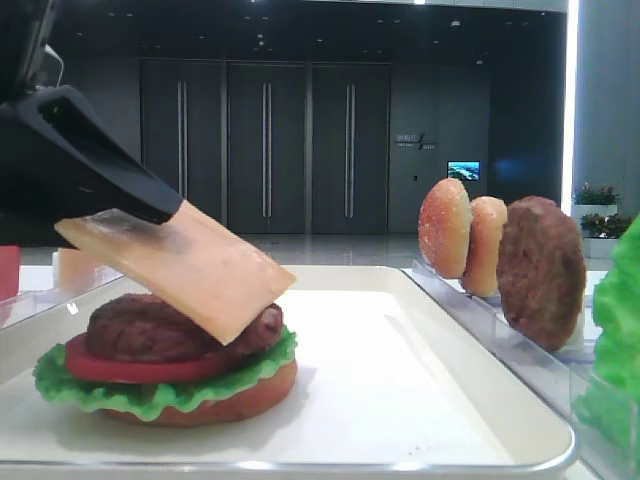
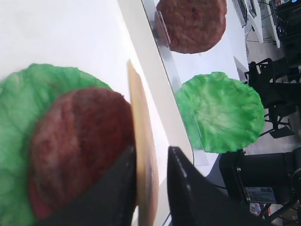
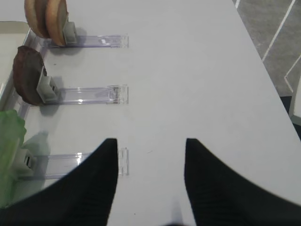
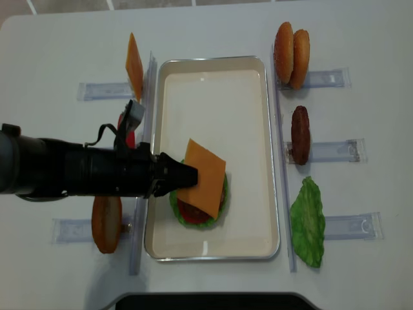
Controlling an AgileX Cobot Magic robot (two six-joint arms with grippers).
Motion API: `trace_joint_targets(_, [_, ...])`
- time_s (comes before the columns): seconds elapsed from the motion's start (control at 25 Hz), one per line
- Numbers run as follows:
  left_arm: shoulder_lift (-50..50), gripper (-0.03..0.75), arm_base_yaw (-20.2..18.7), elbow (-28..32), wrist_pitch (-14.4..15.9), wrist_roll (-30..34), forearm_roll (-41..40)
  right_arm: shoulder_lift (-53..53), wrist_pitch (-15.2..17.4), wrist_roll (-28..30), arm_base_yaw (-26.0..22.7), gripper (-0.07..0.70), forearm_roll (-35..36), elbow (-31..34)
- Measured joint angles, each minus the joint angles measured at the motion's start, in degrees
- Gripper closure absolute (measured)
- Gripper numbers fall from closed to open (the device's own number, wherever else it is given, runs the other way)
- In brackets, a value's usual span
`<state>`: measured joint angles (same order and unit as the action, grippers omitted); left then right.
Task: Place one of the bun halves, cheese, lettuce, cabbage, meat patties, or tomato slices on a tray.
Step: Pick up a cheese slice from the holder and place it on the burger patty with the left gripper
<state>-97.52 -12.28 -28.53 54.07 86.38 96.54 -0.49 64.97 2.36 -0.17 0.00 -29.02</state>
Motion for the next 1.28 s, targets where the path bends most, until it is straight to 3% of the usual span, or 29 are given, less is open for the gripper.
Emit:
trace_joint_targets(0.28, [0.00, 0.475, 0.00, 0.00, -0.37, -0.38, -0.34, 0.00, 0.00, 0.00, 0.00, 0.313, 0.00, 0.00])
trace_joint_targets(0.56, [0.00, 0.307, 0.00, -0.02, -0.39, -1.94, -0.75, 0.00, 0.00, 0.00, 0.00, 0.313, 0.00, 0.00])
trace_joint_targets(0.88, [0.52, 0.286, 0.00, -0.02, -0.57, -4.25, -2.80, 0.00, 0.00, 0.00, 0.00, 0.313, 0.00, 0.00])
trace_joint_targets(0.96, [2.08, 0.286, 0.00, -0.02, -1.68, -5.05, -3.08, 0.00, 0.00, 0.00, 0.00, 0.313, 0.00, 0.00])
trace_joint_targets(1.0, [3.90, 0.286, 0.00, -0.02, -4.19, -7.04, -3.98, 0.00, 0.00, 0.00, 0.00, 0.313, 0.00, 0.00])
trace_joint_targets(1.28, [8.84, 0.286, 0.00, -0.02, -8.68, -11.74, -8.32, 0.00, 0.00, 0.00, 0.00, 0.313, 0.00, 0.00])
